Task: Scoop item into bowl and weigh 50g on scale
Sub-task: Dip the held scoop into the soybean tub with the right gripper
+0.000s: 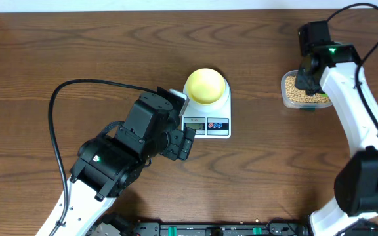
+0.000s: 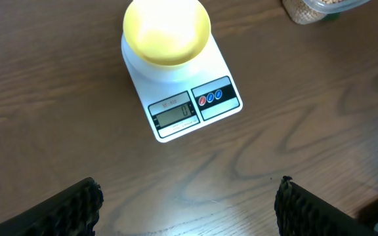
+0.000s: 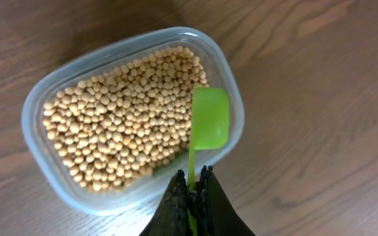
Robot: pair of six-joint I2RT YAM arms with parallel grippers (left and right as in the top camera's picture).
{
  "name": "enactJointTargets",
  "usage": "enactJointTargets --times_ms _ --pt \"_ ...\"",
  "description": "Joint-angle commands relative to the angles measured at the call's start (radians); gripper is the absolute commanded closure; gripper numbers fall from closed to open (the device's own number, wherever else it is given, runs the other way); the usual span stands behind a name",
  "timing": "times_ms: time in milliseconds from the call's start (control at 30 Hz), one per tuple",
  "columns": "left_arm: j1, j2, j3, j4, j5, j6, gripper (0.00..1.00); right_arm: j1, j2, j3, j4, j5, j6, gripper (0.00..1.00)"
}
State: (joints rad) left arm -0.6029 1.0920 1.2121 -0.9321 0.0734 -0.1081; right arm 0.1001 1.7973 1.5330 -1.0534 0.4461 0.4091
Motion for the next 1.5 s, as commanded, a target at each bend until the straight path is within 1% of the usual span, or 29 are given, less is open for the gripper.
enactJointTargets --times_ms 0,67,233,267,300,333,400,533,633,733,933,967,1067,1133,1333,1467 --pt "0.003 -0.007 0.021 -0.003 0.005 -0.006 0.12 -0.013 0.041 0.017 0.008 0.007 -0.024 0.99" --pt "0.003 -0.007 0.021 -0.003 0.005 -0.006 0.13 -0.02 0.055 0.017 0.012 -0.034 -0.051 0.99" --pt "0.003 -0.007 0.021 -0.003 0.005 -0.006 0.13 -0.069 0.06 0.017 0.017 -0.24 -0.13 0.99" --pt "0.003 -0.007 0.021 -0.003 0.005 -0.006 0.13 -0.121 0.06 0.017 0.015 -0.372 -0.164 0.99" --pt "0.003 -0.007 0.021 -0.003 0.005 -0.006 0.13 -0.149 0.06 0.017 0.013 -0.432 -0.178 0.99" --pt "0.003 -0.007 0.021 -0.003 0.006 -0.006 0.13 -0.196 0.06 0.017 0.005 -0.534 -0.196 0.99" --pt "0.003 -0.007 0.021 -0.003 0.005 -0.006 0.12 -0.258 0.06 0.017 -0.005 -0.657 -0.223 0.99" --pt "0.003 -0.007 0.021 -0.003 0.006 -0.006 0.12 -0.345 0.06 0.017 -0.031 -0.826 -0.273 0.99" --pt "0.003 -0.007 0.021 -0.003 0.006 -0.006 0.12 -0.368 0.06 0.016 -0.058 -0.851 -0.294 0.99" --pt "0.003 -0.007 0.021 -0.003 0.006 -0.006 0.12 -0.375 0.062 0.016 -0.053 -0.952 -0.296 0.99" --pt "0.003 -0.007 0.021 -0.003 0.006 -0.006 0.11 -0.391 0.114 0.015 -0.031 -0.958 -0.294 0.99" --pt "0.003 -0.007 0.021 -0.003 0.005 -0.006 0.02 -0.397 0.122 0.015 -0.03 -0.958 -0.294 0.99" --pt "0.003 -0.007 0.021 -0.003 0.005 -0.006 0.02 -0.423 0.157 0.014 0.005 -0.958 -0.294 0.99" --pt "0.003 -0.007 0.021 -0.003 0.006 -0.006 0.02 -0.478 0.158 0.014 0.015 -0.994 -0.301 0.99" --pt "0.003 -0.007 0.021 -0.003 0.005 -0.006 0.02 -0.641 0.169 0.009 -0.01 -1.319 -0.47 0.99" --pt "0.003 -0.007 0.021 -0.003 0.005 -0.006 0.02 -0.706 0.195 -0.073 -0.017 -1.542 -0.591 0.99"
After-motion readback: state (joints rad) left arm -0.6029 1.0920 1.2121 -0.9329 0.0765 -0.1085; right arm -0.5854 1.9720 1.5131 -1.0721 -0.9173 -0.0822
